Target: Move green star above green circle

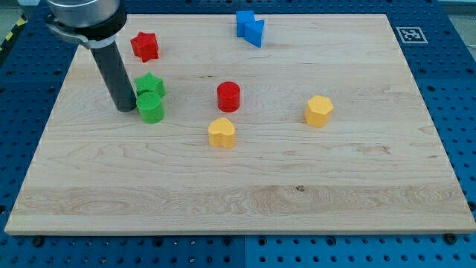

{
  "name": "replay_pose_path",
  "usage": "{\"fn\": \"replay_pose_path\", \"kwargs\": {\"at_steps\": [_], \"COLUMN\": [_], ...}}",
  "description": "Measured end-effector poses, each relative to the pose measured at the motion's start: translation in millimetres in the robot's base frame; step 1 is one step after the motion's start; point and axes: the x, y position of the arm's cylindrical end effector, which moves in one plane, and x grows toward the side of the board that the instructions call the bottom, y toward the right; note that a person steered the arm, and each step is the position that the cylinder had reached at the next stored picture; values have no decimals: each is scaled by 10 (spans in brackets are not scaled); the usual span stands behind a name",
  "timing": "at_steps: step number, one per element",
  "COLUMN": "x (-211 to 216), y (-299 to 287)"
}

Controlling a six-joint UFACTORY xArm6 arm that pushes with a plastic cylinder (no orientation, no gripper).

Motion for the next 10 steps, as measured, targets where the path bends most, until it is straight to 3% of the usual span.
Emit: {"fn": "replay_pose_path", "kwargs": {"at_steps": [2, 4, 7, 9, 10], "x": [52, 60, -480, -264, -263], "y": [364, 153, -60, -212, 39]}}
